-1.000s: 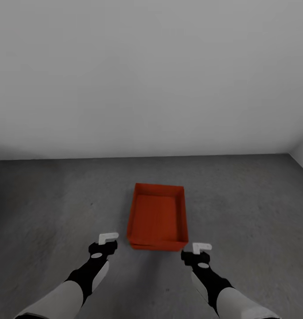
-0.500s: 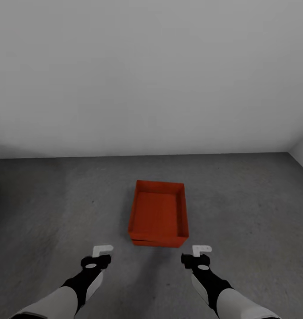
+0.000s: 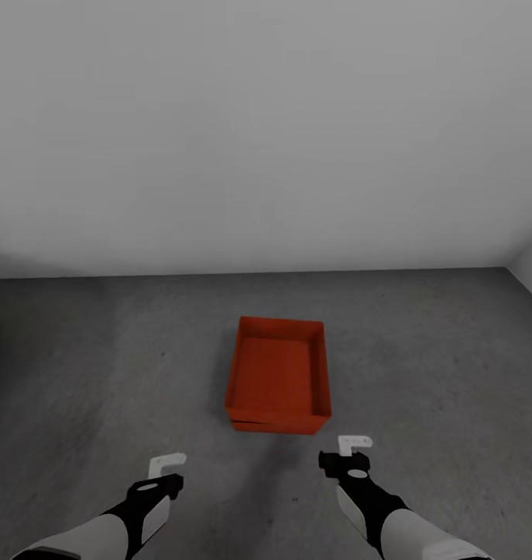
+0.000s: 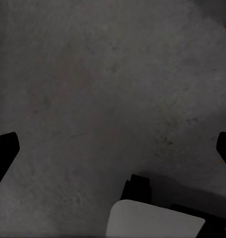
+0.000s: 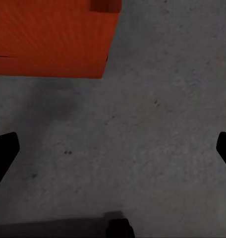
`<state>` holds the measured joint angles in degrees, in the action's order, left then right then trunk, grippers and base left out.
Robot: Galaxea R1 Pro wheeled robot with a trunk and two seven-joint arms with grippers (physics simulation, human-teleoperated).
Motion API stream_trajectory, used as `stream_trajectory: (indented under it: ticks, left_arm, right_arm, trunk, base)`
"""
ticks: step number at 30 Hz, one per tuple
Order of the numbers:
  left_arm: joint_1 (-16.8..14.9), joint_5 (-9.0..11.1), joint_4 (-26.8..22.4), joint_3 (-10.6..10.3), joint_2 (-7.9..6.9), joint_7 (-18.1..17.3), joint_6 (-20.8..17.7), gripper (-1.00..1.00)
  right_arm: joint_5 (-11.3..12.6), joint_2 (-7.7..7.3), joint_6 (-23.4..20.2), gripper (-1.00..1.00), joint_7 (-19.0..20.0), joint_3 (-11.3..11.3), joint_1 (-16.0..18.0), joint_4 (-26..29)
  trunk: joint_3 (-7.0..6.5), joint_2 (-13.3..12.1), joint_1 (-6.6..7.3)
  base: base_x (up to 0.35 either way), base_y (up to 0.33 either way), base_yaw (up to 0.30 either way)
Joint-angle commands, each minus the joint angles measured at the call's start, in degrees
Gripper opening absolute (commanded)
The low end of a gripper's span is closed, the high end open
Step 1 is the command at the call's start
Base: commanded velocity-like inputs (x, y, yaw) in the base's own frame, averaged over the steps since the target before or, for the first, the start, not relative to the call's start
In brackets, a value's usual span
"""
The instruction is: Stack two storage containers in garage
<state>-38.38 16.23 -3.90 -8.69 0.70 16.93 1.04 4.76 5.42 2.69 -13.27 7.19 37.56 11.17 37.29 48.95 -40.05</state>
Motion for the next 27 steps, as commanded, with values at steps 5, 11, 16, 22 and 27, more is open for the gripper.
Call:
stream_trajectory:
  ticks: [5, 11, 16, 22, 27]
  left_arm:
    - [0.0, 0.8, 0.0, -0.5, 0.0, 0.2, 0.1, 1.0]
    - [0.0, 0.9, 0.4, -0.5, 0.0, 0.2, 0.0, 1.0]
    - [0.0, 0.9, 2.5, -0.5, 0.0, 0.2, 0.1, 1.0]
    - [0.5, 1.2, 3.7, -0.5, -0.22, 0.2, 0.0, 1.0]
    - [0.6, 1.2, 3.8, -0.5, -1.13, 0.2, 0.1, 1.0]
  right_arm:
    - [0.5, 0.06, 0.2, 1.0, -0.3, 0.5, 0.0, -0.1]
    - [0.5, 0.05, 0.2, 1.0, -0.4, 0.5, 0.0, -0.1]
    - [0.5, -0.27, 0.1, 1.0, -0.6, 0.5, 0.0, -1.3]
    - [0.6, -4.1, 0.7, 1.0, -0.3, 0.5, 0.0, -7.9]
    - [0.7, -5.92, 0.8, 1.0, -0.1, 0.5, -0.1, -11.8]
  trunk:
    - [0.04, 0.0, -0.01]
    - [0.04, 0.0, -0.01]
    - [0.04, 0.0, -0.01]
    - [0.04, 0.0, -0.01]
    - [0.04, 0.0, -0.01]
  base:
    - [0.0, 0.0, 0.0]
    - [0.0, 0.0, 0.0]
    - [0.0, 0.0, 0.0]
    - [0.0, 0.0, 0.0]
    - [0.0, 0.0, 0.0]
